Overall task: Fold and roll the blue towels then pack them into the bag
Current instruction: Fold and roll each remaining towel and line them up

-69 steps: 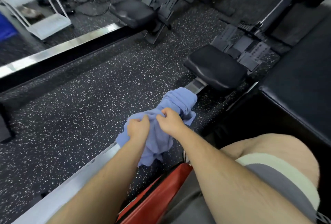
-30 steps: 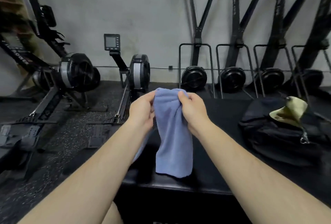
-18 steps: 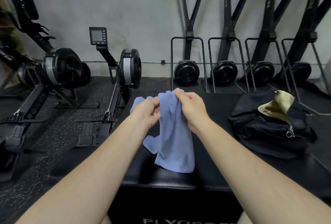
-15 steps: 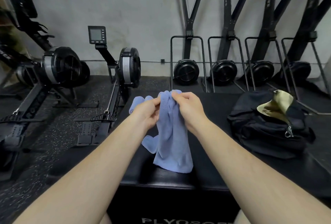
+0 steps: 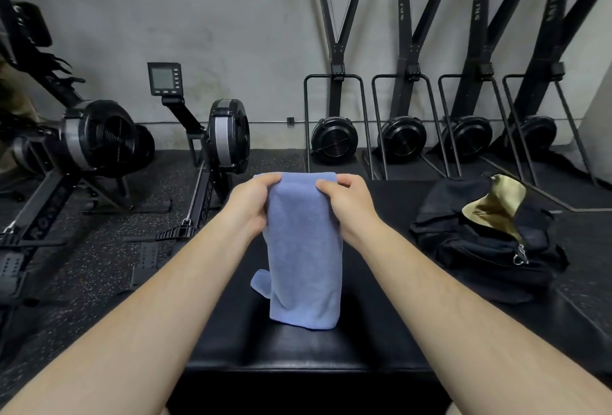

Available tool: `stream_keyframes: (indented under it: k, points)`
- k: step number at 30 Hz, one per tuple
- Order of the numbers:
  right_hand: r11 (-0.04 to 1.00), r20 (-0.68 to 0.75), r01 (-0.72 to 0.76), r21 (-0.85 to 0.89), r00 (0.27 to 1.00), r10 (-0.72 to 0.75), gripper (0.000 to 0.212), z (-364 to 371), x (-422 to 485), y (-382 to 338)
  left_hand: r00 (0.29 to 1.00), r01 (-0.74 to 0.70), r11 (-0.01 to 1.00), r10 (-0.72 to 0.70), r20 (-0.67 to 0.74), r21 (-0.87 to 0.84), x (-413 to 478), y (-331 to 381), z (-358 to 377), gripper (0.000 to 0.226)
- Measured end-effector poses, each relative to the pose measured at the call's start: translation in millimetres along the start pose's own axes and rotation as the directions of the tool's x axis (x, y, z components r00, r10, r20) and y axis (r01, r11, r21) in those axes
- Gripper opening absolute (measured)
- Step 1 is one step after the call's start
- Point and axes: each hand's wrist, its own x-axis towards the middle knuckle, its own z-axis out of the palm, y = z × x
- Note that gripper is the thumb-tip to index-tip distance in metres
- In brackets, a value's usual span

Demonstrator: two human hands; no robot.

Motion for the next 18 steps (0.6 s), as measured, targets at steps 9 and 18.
stream_keyframes:
  k: [9, 18]
  points:
    - [0.883, 0.258, -0.379, 0.276, 0.914, 0.312, 0.028, -14, 14, -1, 0.997, -0.049, 0.998, 0.051, -0.052, 0.046, 6, 13, -28, 0.018]
    - [0.867, 0.178, -0.324, 0.379, 0.945, 0.275, 0.06, -10, 14, 1, 1.0, -0.003, 0.998, 0.002, -0.008, -0.059, 5, 19, -49, 0.057]
